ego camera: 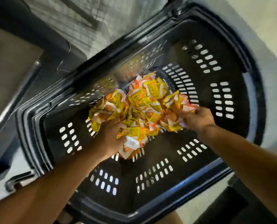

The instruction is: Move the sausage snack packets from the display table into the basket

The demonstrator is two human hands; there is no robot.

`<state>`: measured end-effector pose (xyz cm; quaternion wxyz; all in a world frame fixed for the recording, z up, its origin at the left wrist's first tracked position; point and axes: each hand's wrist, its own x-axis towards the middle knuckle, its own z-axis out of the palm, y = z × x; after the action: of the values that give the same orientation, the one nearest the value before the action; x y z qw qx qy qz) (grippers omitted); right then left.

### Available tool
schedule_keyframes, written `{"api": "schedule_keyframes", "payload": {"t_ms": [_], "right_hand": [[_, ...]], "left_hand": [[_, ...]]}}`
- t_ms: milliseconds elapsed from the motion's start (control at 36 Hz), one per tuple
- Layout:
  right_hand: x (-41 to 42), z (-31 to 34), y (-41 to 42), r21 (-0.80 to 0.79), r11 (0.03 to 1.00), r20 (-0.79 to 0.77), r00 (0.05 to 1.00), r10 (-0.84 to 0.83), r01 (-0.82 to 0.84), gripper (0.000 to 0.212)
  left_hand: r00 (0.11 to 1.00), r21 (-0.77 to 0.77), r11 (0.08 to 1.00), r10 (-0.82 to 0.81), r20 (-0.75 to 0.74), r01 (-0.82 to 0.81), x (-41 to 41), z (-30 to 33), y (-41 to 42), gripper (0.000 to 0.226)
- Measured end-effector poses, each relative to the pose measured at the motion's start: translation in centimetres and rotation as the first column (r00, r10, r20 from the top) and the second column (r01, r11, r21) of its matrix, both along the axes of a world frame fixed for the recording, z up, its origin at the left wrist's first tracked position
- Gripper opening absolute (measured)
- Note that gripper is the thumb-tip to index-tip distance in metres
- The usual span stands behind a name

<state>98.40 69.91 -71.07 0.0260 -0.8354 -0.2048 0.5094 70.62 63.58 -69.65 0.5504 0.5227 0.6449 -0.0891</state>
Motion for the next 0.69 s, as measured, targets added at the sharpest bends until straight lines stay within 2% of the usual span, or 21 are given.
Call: {"api": "schedule_keyframes", "payload": {"t_ms": [56, 111, 167, 222, 278, 333, 389, 444, 500, 556, 611, 694], "right_hand": [[-1.0, 2.6, -0.5, 0.032, 0.997, -0.042, 0.997, -0.062, 0.063, 0.008], [-2.2, 5.6, -1.1, 0.063, 0.987, -0.122, 0.983, -0.137, 0.145, 0.004], [-3.3, 9.0, -1.5, 0.054, 0.971, -0.258, 0.942, -0.213, 0.234, 0.013], [-4.3, 12.1, -2.1, 0.023, 0.963, -0.381, 0.893, -0.24, 0.268, 0.008], [-5.0, 14.4, -2.7, -0.013, 0.964, -0.476, 0.846, -0.241, 0.267, 0.005], [-5.6, 15.8, -3.2, -0.031, 0.977, -0.576, 0.795, -0.189, 0.21, 0.014], [-6.4, 16.3, -3.6, -0.002, 0.996, -0.621, 0.78, -0.073, 0.092, 0.016], [-7.3, 16.2, -4.0, 0.049, 0.999, -0.627, 0.778, 0.038, -0.009, 0.021], [-8.3, 15.4, -4.6, 0.118, 0.987, -0.596, 0.788, 0.157, -0.108, 0.017], [-9.1, 14.3, -5.2, 0.129, 0.978, -0.572, 0.794, 0.206, -0.161, 0.018], [-9.4, 13.1, -5.7, 0.122, 0.978, -0.557, 0.803, 0.21, -0.171, 0.023], [-9.7, 11.8, -5.5, 0.138, 0.977, -0.564, 0.797, 0.214, -0.165, 0.03]], "left_hand": [[0.988, -0.084, 0.987, 0.143, 0.052, -0.138, 0.4, 1.6, 0.4, 0.032], [0.913, -0.251, 0.904, 0.387, 0.13, -0.347, 1.0, 3.3, 0.8, 0.028], [0.738, -0.447, 0.706, 0.661, 0.136, -0.55, 1.6, 5.4, 1.3, 0.025], [0.527, -0.611, 0.45, 0.848, 0.063, -0.651, 1.8, 6.8, 1.5, 0.052], [0.349, -0.713, 0.238, 0.937, -0.01, -0.659, 1.4, 7.5, 1.5, 0.075], [0.196, -0.816, 0.107, 0.981, -0.008, -0.569, 0.9, 7.9, 1.6, 0.083], [0.115, -0.89, 0.117, 0.991, 0.073, -0.441, 0.5, 8.1, 1.8, 0.09], [0.112, -0.89, 0.186, 0.982, 0.153, -0.417, 0.1, 8.0, 2.0, 0.089], [0.165, -0.864, 0.253, 0.966, 0.199, -0.435, -0.5, 7.7, 2.1, 0.083], [0.262, -0.849, 0.318, 0.939, 0.222, -0.422, -1.2, 7.4, 2.1, 0.074], [0.317, -0.838, 0.322, 0.929, 0.19, -0.441, -2.0, 6.9, 2.1, 0.071], [0.399, -0.786, 0.341, 0.907, 0.132, -0.516, -3.1, 5.9, 2.3, 0.089]]}}
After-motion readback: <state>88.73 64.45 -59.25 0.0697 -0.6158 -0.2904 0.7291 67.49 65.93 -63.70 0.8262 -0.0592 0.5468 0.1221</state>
